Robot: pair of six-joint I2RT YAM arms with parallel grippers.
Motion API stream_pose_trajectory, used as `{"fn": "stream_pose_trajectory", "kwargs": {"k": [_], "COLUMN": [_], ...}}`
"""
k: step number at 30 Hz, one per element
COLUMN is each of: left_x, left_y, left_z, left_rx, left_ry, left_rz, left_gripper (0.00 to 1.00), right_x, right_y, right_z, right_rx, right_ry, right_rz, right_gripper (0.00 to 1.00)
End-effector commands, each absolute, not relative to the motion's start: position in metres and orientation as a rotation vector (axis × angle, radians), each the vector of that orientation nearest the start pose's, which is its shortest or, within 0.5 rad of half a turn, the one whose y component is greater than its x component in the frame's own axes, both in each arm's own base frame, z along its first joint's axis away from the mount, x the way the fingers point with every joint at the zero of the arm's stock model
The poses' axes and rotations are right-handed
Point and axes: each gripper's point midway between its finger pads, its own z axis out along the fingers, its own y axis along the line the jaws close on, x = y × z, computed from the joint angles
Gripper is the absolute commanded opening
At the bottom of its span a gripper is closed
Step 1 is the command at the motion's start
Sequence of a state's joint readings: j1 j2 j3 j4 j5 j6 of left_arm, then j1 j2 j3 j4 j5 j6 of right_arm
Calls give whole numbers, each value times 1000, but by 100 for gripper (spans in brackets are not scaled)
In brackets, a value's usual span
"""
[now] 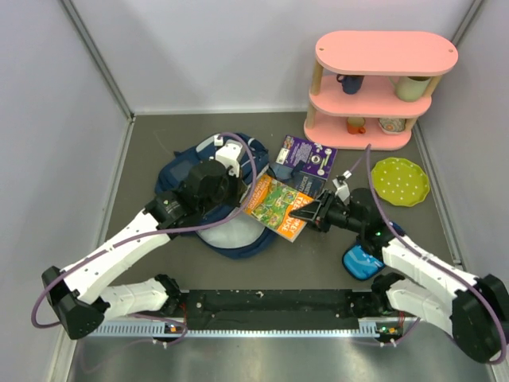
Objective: Pack the student bag
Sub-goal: Place the book in the student bag.
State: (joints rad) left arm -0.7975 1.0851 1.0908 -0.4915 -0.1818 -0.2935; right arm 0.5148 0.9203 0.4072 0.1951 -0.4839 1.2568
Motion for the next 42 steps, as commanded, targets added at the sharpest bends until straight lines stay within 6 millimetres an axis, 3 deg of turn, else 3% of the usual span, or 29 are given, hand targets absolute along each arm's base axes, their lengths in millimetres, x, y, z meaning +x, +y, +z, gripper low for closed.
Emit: {"fn": "stream_pose_trajectory", "kwargs": {"k": [1,9,20,24,28,31,36,39,41,42], "left_x": [262,265,264,263,262,261,257,256,254,253], "left_y": [-257,-264,-269,-265,-260,-258,-251,-241,-239,-237], "left_z": [322,324,347,359,361,361,367,373,376,375], "left_rx": [349,352,353,352,353,353,355,324,324,328], "left_ry": [1841,1840,1788,1761,1760,1763,1749,1724,1715,1721], "left_rz": [-657,-672,-715,-710,-695,-684,-672,-654,-658,-651], "left_gripper": [0,0,0,0,0,0,0,0,0,0], "right_x": [221,237,273,287,300,306,317,331,335,338], "right_y": [270,301,343,363,387,405,432,432,441,445], "right_z": [228,248,219,225,216,222,201,184,185,174], "right_rx": [345,311,456,462,473,466,491,569,551,549], "right_ry": [1992,1903,2019,1980,1988,1974,1995,1967,1950,1955], "right_rz": [1749,1922,1858,1837,1775,1754,1675,1586,1618,1614], "right_gripper": [0,0,0,0,0,0,0,0,0,0]}}
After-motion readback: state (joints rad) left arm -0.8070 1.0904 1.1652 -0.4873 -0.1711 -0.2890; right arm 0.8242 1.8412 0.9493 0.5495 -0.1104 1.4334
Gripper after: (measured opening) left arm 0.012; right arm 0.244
